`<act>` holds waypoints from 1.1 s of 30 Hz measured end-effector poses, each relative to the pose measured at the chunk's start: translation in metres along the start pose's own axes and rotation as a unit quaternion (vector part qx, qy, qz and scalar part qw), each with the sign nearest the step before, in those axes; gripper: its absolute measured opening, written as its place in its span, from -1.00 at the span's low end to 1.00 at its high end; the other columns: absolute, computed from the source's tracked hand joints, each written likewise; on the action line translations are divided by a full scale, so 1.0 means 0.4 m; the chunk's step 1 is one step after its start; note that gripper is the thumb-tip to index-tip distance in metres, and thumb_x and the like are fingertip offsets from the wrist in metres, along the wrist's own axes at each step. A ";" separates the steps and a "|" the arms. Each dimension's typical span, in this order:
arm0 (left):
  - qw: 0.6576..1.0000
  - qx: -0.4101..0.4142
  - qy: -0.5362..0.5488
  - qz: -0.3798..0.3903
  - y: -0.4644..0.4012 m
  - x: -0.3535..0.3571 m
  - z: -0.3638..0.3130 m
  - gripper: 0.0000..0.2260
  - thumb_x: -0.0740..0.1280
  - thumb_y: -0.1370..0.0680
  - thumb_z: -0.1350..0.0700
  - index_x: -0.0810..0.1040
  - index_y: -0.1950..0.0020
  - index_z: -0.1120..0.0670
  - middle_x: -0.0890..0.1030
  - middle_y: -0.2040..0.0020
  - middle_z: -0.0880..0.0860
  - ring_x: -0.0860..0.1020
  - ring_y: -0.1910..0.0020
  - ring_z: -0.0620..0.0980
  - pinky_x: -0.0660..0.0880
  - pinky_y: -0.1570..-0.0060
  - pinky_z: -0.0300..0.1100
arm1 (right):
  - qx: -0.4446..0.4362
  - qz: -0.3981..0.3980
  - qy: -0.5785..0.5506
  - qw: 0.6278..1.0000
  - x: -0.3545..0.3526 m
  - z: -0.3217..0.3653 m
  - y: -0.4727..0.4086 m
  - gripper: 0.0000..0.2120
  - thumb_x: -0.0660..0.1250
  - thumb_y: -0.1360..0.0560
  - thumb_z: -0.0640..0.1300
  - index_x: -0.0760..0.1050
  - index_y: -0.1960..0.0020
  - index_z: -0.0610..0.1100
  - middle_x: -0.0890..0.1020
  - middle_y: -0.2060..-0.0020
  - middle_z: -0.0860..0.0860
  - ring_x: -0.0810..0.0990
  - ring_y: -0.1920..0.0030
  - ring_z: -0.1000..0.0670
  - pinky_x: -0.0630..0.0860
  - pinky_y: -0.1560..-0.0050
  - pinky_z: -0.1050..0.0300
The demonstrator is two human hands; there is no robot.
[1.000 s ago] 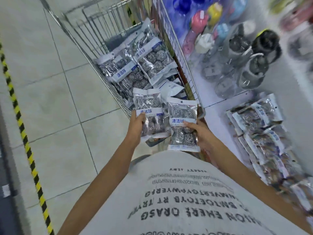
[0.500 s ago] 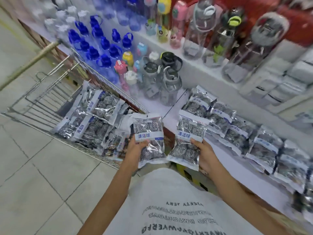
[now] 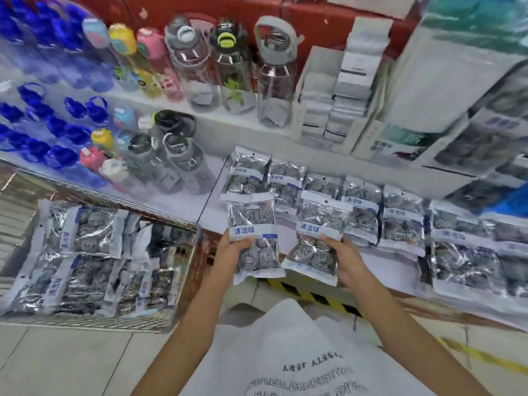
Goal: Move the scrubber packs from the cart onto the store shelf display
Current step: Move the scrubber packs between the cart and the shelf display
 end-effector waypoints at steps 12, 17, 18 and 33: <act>0.995 -0.001 -0.084 0.057 -0.216 0.171 -0.129 -0.70 0.50 -0.52 0.24 0.58 -0.21 0.02 0.75 -0.04 0.08 0.71 -0.05 0.09 0.61 -0.11 0.09 | -0.016 -0.069 0.060 0.996 -0.027 0.145 -0.214 -0.10 0.59 -0.45 -0.08 0.17 -0.63 -0.13 0.42 -0.51 -0.06 0.41 -0.48 -0.20 0.36 -0.45 -0.21; 0.987 -0.038 -0.146 0.056 -0.353 0.210 -0.178 -0.45 0.61 -0.41 0.00 0.55 -0.35 0.05 0.74 -0.12 0.04 0.61 -0.24 0.29 0.48 -0.22 0.35 | 0.026 -0.120 0.111 0.986 0.013 0.188 -0.313 -0.27 0.59 -0.44 -0.07 0.37 -0.52 -0.16 0.56 -0.36 -0.09 0.54 -0.33 -0.21 0.52 0.08 0.01; 0.984 -0.043 -0.163 0.061 -0.380 0.217 -0.183 -0.44 0.63 -0.37 -0.04 0.57 -0.31 0.05 0.74 -0.12 0.05 0.60 -0.23 0.34 0.43 -0.24 0.43 | 0.034 -0.124 0.109 0.986 0.021 0.191 -0.335 -0.26 0.61 -0.41 -0.06 0.39 -0.50 -0.14 0.58 -0.35 -0.10 0.57 -0.29 -0.21 0.55 0.12 0.01; 0.965 -0.052 -0.253 0.039 -0.603 0.315 -0.211 -0.20 0.61 -0.39 0.04 0.36 -0.57 -0.01 0.51 -0.42 0.09 0.63 0.11 -0.01 0.61 0.39 -0.26 | 0.066 -0.164 0.160 0.971 0.066 0.220 -0.520 -0.54 0.53 -0.51 -0.14 0.49 -0.35 -0.21 0.67 -0.14 -0.07 0.61 -0.16 -0.12 0.53 -0.30 -0.09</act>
Point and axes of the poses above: each hand's wrist, its own y-axis away from the middle knuckle, its own x-axis out of the palm, z = x × y, the point moved 3 cm from there along -y, towards the middle knuckle
